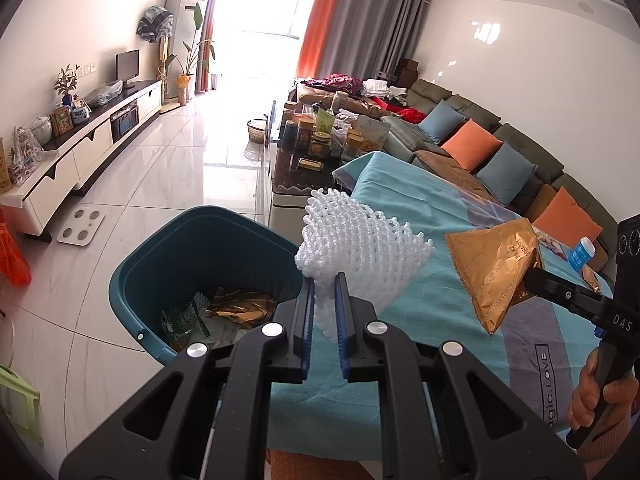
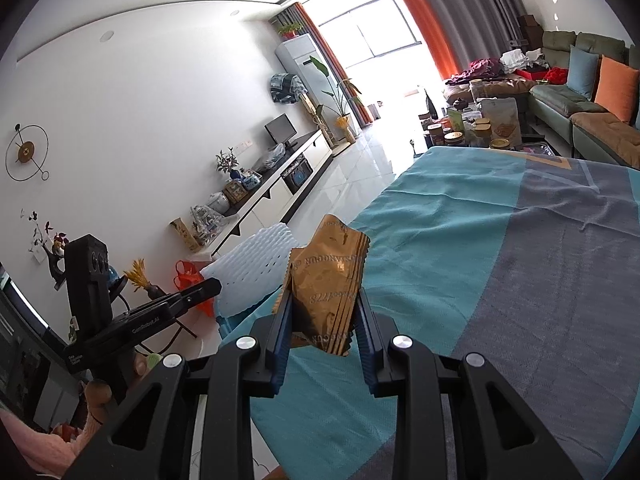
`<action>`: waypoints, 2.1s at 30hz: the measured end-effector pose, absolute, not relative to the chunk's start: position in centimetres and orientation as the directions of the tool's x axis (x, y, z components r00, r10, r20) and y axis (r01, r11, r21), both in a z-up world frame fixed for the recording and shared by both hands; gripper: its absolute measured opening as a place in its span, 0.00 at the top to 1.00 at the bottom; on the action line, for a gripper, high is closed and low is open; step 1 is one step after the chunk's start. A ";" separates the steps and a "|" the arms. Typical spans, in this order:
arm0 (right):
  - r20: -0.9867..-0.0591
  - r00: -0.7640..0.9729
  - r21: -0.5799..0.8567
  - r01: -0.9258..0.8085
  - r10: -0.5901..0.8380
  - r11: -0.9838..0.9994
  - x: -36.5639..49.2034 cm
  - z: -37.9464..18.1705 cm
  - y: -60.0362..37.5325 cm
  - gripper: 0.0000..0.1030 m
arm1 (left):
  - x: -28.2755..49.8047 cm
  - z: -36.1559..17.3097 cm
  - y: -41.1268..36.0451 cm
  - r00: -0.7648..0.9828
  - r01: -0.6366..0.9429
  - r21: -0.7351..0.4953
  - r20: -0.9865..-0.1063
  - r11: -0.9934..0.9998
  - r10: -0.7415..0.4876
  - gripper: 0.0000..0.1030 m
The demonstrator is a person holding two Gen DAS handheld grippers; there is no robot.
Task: Collect trash
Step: 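Carry the foam net and gold foil wrapper over the teal bin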
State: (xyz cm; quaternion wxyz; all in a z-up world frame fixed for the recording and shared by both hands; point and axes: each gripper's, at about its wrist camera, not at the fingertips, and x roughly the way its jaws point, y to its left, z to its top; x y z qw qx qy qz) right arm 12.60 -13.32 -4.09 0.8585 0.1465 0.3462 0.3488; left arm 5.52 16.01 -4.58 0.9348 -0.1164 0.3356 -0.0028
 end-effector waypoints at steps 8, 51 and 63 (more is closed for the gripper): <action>-0.493 0.495 0.496 -0.515 0.715 0.699 12.9 -4.2 -11.9 0.73 | 5.1 -4.5 17.0 0.776 -0.101 -0.222 -0.628 0.970 -0.063 0.90; -0.536 0.377 0.466 -0.614 0.755 0.637 14.8 -4.0 -3.9 0.73 | 4.4 -5.6 21.8 0.767 -0.220 -0.248 -0.642 0.943 0.010 0.89; -0.546 0.371 0.454 -0.622 0.751 0.637 14.9 -3.9 -2.7 0.73 | 4.7 -6.0 22.1 0.762 -0.239 -0.244 -0.647 0.940 0.026 0.89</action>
